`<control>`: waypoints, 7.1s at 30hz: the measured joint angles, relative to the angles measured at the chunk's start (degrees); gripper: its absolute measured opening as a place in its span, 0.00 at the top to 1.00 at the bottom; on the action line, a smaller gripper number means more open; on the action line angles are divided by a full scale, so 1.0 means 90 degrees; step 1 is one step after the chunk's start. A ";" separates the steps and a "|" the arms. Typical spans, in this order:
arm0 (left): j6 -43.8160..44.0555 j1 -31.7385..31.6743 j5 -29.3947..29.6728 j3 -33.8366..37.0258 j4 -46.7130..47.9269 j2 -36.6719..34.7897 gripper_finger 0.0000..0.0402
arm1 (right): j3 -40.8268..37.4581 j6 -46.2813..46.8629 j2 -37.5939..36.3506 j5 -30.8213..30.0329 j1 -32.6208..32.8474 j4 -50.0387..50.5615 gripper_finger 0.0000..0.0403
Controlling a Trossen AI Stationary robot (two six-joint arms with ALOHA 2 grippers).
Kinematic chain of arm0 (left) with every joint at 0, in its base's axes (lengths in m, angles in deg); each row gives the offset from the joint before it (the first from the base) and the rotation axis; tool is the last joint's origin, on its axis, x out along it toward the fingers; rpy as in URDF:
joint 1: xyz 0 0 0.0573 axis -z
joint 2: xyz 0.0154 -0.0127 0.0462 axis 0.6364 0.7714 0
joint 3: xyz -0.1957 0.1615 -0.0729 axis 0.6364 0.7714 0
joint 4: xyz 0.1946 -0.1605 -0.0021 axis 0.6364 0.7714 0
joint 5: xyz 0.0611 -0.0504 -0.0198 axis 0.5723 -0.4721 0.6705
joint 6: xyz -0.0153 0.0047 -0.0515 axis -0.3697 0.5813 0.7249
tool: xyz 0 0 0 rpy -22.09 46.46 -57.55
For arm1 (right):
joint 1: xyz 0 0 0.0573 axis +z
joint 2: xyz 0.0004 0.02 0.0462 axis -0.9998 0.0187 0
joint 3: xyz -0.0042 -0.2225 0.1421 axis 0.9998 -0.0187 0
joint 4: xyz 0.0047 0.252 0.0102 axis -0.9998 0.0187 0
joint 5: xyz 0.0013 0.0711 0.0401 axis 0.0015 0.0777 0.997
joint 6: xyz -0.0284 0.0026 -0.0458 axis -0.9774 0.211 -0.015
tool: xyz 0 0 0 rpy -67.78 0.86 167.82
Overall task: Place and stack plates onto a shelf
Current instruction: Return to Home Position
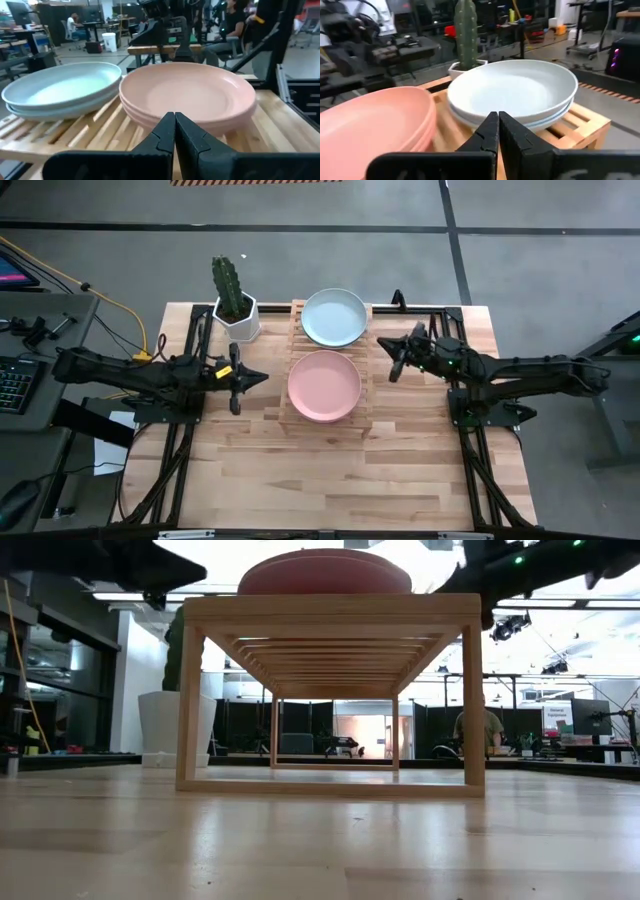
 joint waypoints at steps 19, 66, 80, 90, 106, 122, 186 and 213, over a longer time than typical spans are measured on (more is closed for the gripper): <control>0.0578 0.0005 -0.0450 0.2072 -0.0417 -0.2838 1.00 | 0.0000 0.0248 -0.0656 -0.0449 0.0870 0.0458 1.00; 0.0461 0.0126 -0.0249 0.2158 -0.0143 -0.2890 1.00 | -0.2833 0.0526 -0.4417 0.1032 0.1244 0.1324 1.00; 0.0461 0.0126 -0.0252 0.2158 -0.0138 -0.2901 1.00 | -0.3075 -0.0196 -0.4937 0.1335 0.1817 0.1579 1.00; 0.0463 0.0117 -0.0251 0.2156 0.0028 -0.3340 1.00 | -0.3075 -0.0344 -0.4934 0.1194 0.1954 0.1555 1.00; 0.0463 0.0059 -0.0363 0.2151 0.1096 -0.3876 1.00 | -0.3079 -0.0158 -0.4932 0.1220 0.1954 0.1555 1.00; 0.0463 -0.0374 -0.0592 0.2153 0.1125 -0.3876 1.00 | -0.3082 0.0843 -0.4932 0.1220 0.1954 0.1555 1.00; 0.0463 -0.0255 -0.0587 0.2158 0.1122 -0.3861 1.00 | -0.3084 0.0512 -0.5456 0.1194 0.1393 0.1546 1.00; 0.0463 -0.0256 -0.0587 0.2158 0.1122 -0.3861 1.00 | -0.3084 0.0829 -0.5458 0.1194 0.1393 0.1546 1.00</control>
